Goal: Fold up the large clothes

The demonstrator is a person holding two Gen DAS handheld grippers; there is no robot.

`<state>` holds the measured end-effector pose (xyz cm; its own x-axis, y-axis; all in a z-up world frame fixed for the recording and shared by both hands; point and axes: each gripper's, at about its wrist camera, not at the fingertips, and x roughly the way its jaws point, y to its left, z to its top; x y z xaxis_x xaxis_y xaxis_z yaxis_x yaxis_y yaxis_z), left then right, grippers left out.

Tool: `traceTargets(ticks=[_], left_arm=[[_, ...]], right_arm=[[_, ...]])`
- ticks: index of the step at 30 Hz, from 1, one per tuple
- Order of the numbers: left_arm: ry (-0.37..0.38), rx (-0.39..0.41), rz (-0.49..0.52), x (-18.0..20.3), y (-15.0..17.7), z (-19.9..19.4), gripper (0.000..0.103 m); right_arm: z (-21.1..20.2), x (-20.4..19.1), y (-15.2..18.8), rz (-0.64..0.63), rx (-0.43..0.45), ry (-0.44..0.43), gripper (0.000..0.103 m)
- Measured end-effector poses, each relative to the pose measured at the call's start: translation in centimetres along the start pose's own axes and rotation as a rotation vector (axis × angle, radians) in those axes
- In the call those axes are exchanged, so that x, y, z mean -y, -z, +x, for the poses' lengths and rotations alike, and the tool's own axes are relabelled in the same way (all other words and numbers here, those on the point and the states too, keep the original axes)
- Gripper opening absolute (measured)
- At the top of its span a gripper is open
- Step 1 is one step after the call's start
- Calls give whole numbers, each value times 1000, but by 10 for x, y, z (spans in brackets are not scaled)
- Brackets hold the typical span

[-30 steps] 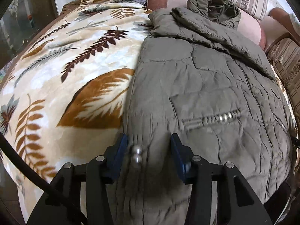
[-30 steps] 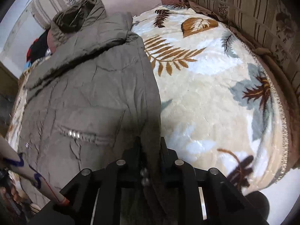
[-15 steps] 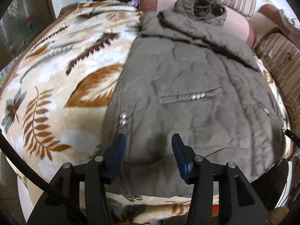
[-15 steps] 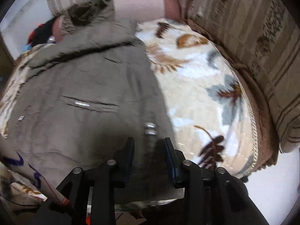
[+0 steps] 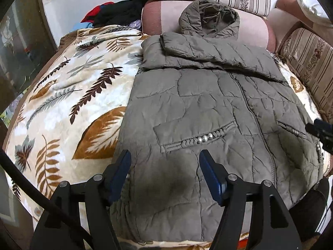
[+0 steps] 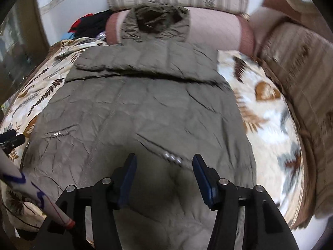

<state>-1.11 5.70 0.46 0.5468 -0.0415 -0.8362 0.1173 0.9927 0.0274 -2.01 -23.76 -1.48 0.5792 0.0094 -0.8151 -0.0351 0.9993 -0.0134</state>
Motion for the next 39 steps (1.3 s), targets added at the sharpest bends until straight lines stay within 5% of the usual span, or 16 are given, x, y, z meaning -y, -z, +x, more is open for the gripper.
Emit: traceTargets(ticks=[16,23,29,34,39], left_arm=[[-6,-47,-19,-6,-27,48,69],[-21,-64,-41,-12,-39,68,70],[-4,-76,-86,-17,-58,87,70],[29,-41,-117,-10,-85,111,76],[19,2,-78,-4,-95,130,76]], right_arm=[[40,-29,-99,12,26,1,63],[122,-31,-170,93,4,41,63],[194,-32,-179,102,-153,75,64],[177,-29,-197,54,-140,60,64],[158,-15,-259,89,-64,55,64]])
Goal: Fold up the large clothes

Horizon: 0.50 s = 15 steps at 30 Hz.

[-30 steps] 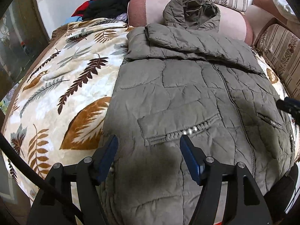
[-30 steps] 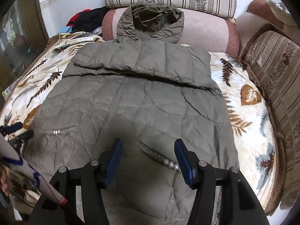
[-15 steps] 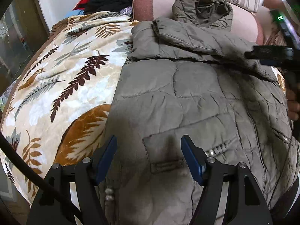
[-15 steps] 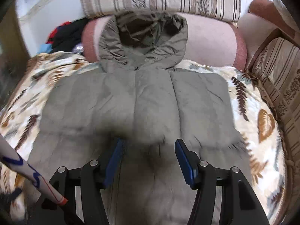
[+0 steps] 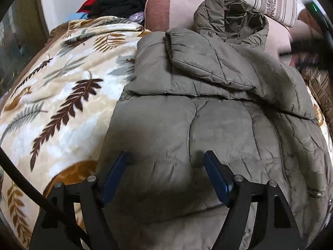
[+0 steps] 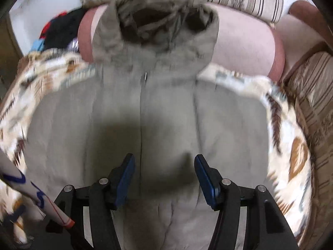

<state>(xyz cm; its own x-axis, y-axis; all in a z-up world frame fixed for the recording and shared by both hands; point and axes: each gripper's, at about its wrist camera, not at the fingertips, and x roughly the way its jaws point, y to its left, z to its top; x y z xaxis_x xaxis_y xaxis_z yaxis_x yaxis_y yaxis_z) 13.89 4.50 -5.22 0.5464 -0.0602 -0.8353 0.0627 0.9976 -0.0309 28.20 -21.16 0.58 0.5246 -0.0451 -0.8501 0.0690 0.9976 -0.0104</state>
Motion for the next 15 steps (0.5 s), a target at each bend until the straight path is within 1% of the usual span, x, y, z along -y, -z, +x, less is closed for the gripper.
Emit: traceTargets(ticks=[1,3,5,6,8,11,12,13,15], left_arm=[[4,13,9,0,1,3,76],[20,33,23,-1,3,7,79],[36,46,29,-3,4,9,81],[47,49,28,-4,4,11,83],[64,48,29,-5,5,14,85],[77,46,41,-5,7,18,89],[79,44,45,-4,7,19,90],[80,43,49,-4,8,20,91],[82,40,52,-3,8,22,91]], right_arm=[[-2,0,-14,22,13,-8,64],[-5,2,-54,91,58,-33,69],[-6,-1,-87,158,105,-65,77],[-6,-2,-108,208,133,-100,79],[-3,-6,-138,277,159,-158,84],[11,-13,-181,386,185,-256,86],[15,-15,-190,414,191,-275,86],[22,-17,-200,445,197,-289,86],[38,-21,-215,488,195,-281,86]])
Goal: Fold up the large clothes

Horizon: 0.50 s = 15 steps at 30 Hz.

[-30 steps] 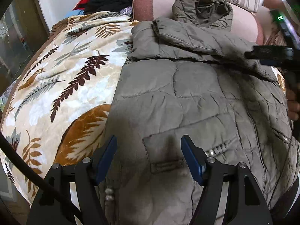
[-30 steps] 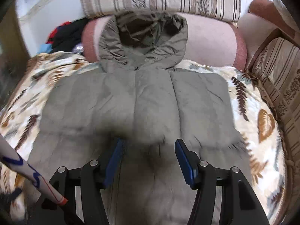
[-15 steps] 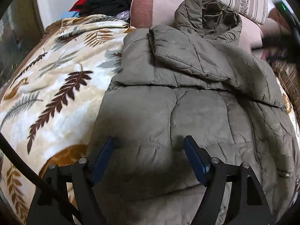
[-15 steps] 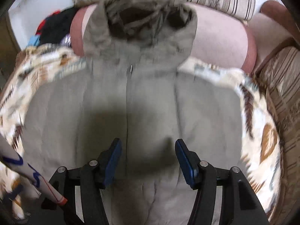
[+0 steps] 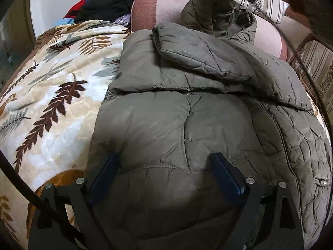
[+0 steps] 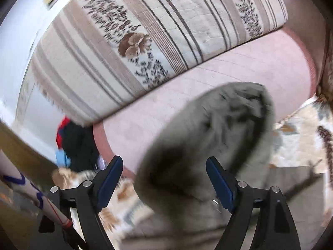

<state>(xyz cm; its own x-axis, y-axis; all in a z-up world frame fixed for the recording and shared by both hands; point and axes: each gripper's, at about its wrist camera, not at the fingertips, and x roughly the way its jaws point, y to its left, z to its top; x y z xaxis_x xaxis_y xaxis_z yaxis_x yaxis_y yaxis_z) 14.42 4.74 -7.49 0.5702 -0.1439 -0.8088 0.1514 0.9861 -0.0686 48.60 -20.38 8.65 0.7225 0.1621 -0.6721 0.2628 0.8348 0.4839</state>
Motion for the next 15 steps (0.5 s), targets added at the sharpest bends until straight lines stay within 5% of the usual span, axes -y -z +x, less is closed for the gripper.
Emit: traceTargets(ticks=[4,7,15], left_arm=[[10,-6,-2,-1,0,2,93],[11,-9,-2,0,0,3,94],[-9,-4,4,1,1,-4,94]], right_arm=[[42,2,-4,12,-49,91,82],[54,6,0,-24,-106,71,12],[-34,-9,43,-229,-71,92,8]])
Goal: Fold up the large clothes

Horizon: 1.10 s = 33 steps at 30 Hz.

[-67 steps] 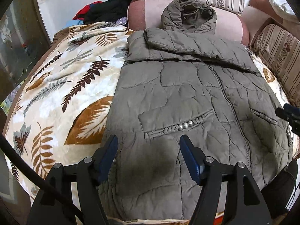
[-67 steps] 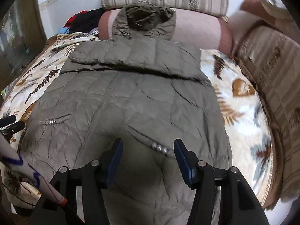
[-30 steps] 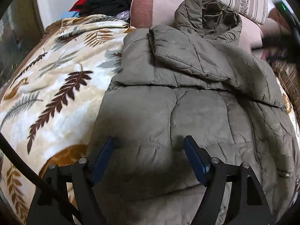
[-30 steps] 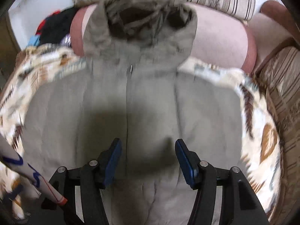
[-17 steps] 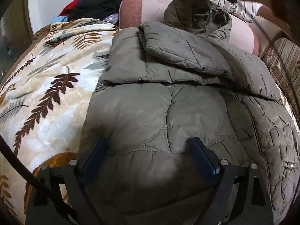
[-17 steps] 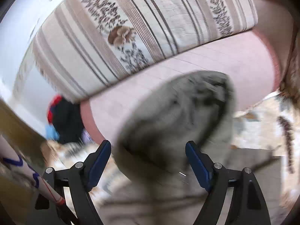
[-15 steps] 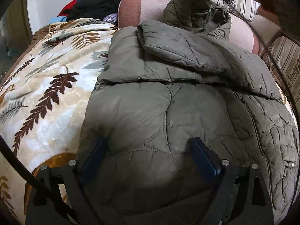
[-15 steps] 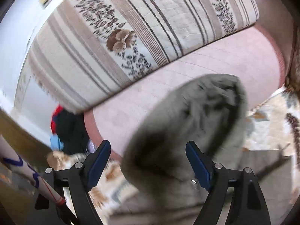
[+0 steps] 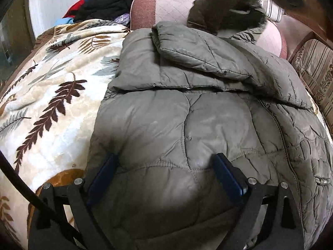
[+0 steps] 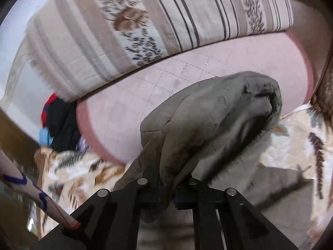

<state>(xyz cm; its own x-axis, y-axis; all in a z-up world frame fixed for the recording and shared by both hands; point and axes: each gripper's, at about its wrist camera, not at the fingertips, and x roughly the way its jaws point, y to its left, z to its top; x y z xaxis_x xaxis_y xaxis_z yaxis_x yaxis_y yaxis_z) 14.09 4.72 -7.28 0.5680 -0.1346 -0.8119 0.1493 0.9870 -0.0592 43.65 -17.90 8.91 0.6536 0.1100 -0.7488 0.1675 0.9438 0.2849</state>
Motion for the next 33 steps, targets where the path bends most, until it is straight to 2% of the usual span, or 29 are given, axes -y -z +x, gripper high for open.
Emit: traceTargets(ticks=[3,8,13,16,18,23,26,28,29,30,32,33], left_arm=[[-2,12,-14,-5,0,-11,94],[32,64,-106,-32,-4,-42,94],[-5,114,-210,-70,-6,-59,94],[-14,106,-252,-84,-9,-56,94],[-17,103,-262,-88,-10,-54,94],[-39,101,-233,-83,-10,-49,94],[-46,86,-227,-80,-8,-45,94],[-44,81,-232,-81,-6,-43,94],[-44,80,-235,-82,-6,-44,94],[-43,79,-238,-82,-6,-43,94],[-42,76,-239,-83,-6,-43,94],[-43,74,-238,-83,-6,-42,94]], right_arm=[[-49,-1,34,-71,4,-15,7],[-110,-1,106,-135,-17,-58,7],[-138,13,190,-141,-84,-99,7],[-112,24,227,-90,-165,-92,7],[-77,33,241,-60,-211,-34,7],[-12,50,248,4,-264,37,7],[-6,55,245,35,-259,28,8],[-18,56,243,42,-241,11,11],[-27,55,242,21,-230,6,19],[-35,55,241,-2,-222,7,34],[-57,55,241,-49,-196,12,53],[-67,54,242,-65,-184,12,54]])
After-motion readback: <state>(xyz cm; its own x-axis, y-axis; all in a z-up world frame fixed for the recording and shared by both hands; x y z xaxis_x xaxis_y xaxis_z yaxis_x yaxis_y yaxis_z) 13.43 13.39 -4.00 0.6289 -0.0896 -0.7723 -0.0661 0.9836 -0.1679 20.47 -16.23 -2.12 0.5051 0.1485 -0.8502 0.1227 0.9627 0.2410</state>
